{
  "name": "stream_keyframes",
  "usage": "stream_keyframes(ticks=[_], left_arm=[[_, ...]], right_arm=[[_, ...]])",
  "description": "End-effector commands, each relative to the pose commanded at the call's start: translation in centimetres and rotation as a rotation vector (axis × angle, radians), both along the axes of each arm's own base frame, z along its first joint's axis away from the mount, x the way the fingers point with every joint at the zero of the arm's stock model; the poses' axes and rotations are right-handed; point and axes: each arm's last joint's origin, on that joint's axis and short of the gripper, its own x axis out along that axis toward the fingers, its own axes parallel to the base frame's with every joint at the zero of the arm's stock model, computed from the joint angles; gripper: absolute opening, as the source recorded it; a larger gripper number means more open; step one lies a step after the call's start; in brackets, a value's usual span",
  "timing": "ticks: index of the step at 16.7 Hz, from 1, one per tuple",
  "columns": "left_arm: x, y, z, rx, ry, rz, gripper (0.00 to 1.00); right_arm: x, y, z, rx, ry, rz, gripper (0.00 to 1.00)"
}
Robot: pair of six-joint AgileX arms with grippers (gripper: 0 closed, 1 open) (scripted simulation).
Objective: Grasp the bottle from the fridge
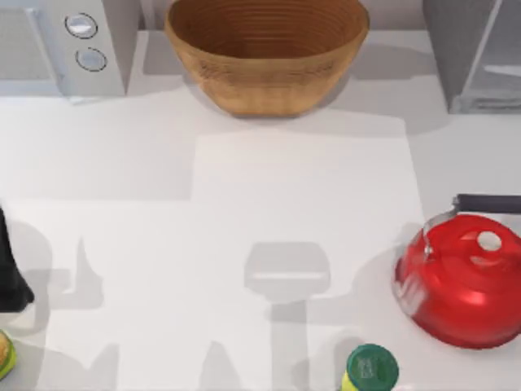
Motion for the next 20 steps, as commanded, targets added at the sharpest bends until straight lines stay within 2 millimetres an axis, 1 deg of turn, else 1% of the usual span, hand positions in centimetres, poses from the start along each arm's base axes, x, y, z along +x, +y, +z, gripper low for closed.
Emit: stream_keyframes(ticks=[3,6,8,13,14,16,18,20], left_arm=[[0.0,0.0,0.0,0.000,0.000,0.000,1.00],[0.0,0.0,0.0,0.000,0.000,0.000,1.00],[0.0,0.0,0.0,0.000,0.000,0.000,1.00],[0.0,0.0,0.0,0.000,0.000,0.000,1.00],[0.0,0.0,0.0,0.000,0.000,0.000,1.00],[0.0,0.0,0.0,0.000,0.000,0.000,1.00],[0.0,0.0,0.0,0.000,0.000,0.000,1.00],[0.0,0.0,0.0,0.000,0.000,0.000,1.00]], right_arm=[[-1.6,0.4,-2.6,0.001,0.001,0.002,0.00],[-2.1,0.5,-4.2,0.001,0.006,0.006,0.00],[-2.1,0.6,-4.5,0.001,0.007,0.007,0.00],[-2.1,0.6,-4.4,0.003,0.008,0.006,0.00],[-2.1,0.6,-4.1,0.001,-0.003,0.009,0.00],[-2.1,1.0,-2.2,-0.003,-0.056,0.022,0.00],[-2.0,1.7,0.8,0.003,-0.137,0.039,0.00],[-1.5,2.7,4.4,0.028,-0.214,0.053,0.00]])
